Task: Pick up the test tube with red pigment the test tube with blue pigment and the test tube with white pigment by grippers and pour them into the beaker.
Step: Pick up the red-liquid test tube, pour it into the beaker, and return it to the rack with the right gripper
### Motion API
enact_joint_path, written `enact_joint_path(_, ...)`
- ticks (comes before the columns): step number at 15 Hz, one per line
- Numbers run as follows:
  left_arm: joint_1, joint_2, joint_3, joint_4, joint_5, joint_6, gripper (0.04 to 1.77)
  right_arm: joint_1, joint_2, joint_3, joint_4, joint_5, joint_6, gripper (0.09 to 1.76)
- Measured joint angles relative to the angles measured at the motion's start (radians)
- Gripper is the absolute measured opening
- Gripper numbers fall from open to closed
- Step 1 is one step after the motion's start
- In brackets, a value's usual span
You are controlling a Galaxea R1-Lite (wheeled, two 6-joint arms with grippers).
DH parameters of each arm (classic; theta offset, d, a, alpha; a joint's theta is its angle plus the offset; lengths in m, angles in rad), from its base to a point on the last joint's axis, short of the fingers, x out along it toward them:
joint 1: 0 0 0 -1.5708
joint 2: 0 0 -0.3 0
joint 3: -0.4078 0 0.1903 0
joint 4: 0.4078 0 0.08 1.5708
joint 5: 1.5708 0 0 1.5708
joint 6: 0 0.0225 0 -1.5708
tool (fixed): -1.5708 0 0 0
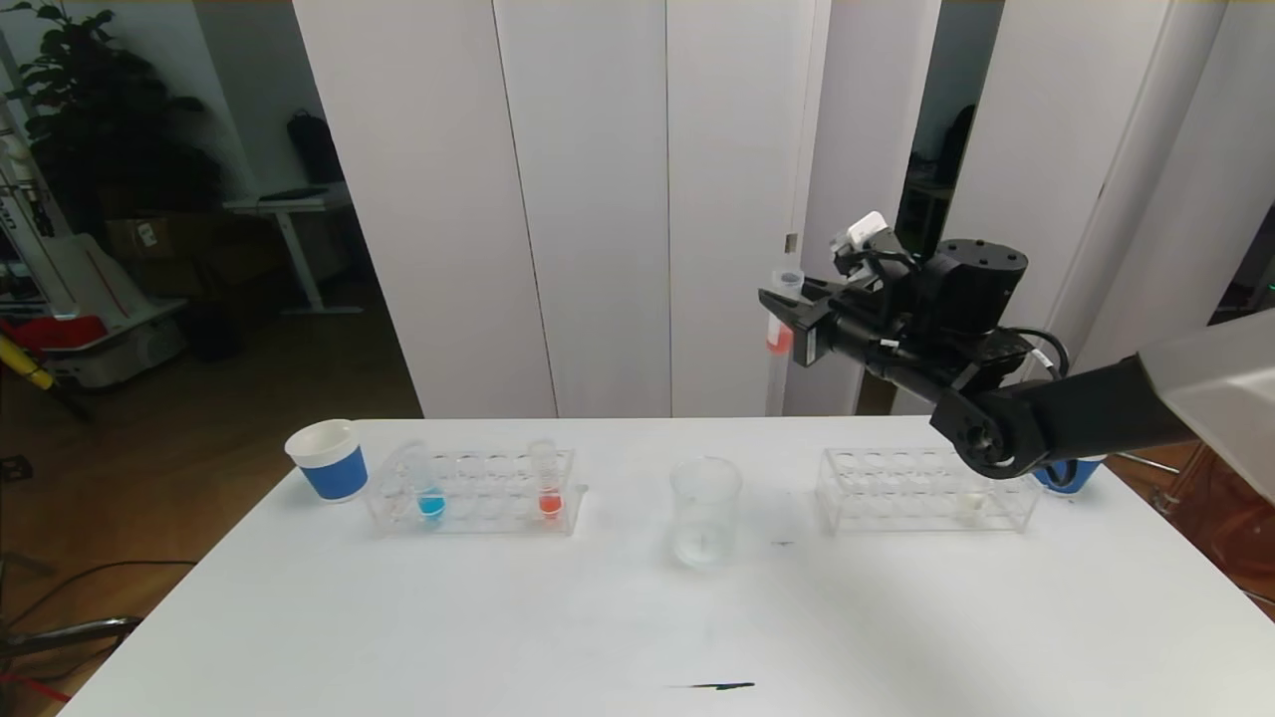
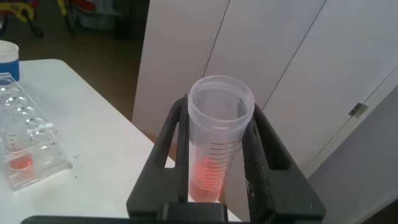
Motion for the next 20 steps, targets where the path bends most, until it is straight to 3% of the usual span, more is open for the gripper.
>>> enact_joint_path(7, 0.000, 0.000, 0.000, 0.000, 0.000, 0.000, 1.74, 0.023, 0.053, -0.016, -0.016, 0.048, -0.287, 0.57)
enact_joint_path(14, 0.000, 0.000, 0.000, 0.000, 0.000, 0.000, 1.74, 0.039, 0.093, -0.013, -0.086, 0.178, -0.517, 0.57)
enact_joint_path(20, 0.000, 0.000, 0.000, 0.000, 0.000, 0.000, 1.74, 0.043, 0.105, 0.080, -0.276, 0.317, -0.604, 0.57)
